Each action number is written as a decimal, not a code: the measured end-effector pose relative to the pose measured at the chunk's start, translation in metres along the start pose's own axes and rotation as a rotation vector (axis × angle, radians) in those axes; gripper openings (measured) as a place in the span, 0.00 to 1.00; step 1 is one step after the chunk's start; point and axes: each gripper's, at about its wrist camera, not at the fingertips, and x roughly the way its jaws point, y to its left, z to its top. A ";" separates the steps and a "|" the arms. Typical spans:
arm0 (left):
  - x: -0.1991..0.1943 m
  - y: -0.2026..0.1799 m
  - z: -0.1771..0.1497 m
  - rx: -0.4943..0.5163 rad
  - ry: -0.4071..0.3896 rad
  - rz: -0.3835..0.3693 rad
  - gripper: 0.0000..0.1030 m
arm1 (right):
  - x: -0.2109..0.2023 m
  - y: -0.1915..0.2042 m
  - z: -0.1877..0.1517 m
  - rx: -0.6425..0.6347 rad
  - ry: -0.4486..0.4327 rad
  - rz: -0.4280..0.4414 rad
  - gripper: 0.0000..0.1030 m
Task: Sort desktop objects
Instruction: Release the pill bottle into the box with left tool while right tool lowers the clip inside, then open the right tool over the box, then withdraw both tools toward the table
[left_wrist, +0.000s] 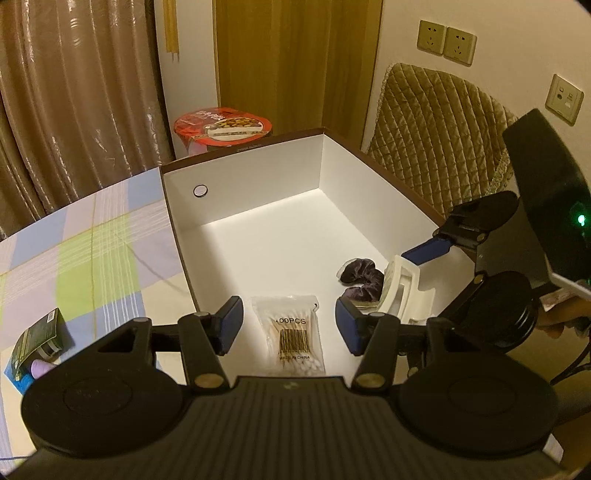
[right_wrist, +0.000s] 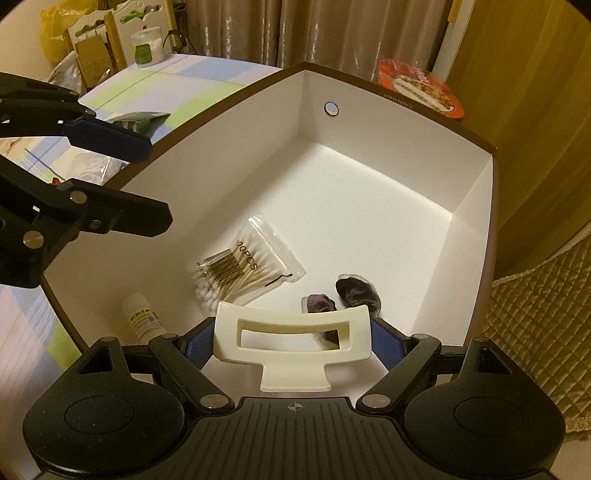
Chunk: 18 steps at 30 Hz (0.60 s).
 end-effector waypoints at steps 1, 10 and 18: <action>0.000 0.000 0.000 0.000 0.001 0.001 0.49 | 0.000 0.000 0.000 0.000 -0.001 -0.002 0.83; -0.003 -0.001 -0.003 -0.008 0.001 -0.002 0.50 | 0.000 0.002 0.000 -0.008 -0.006 -0.009 0.83; -0.007 0.001 -0.006 -0.011 -0.004 0.004 0.50 | -0.005 0.003 -0.001 0.002 -0.045 -0.010 1.00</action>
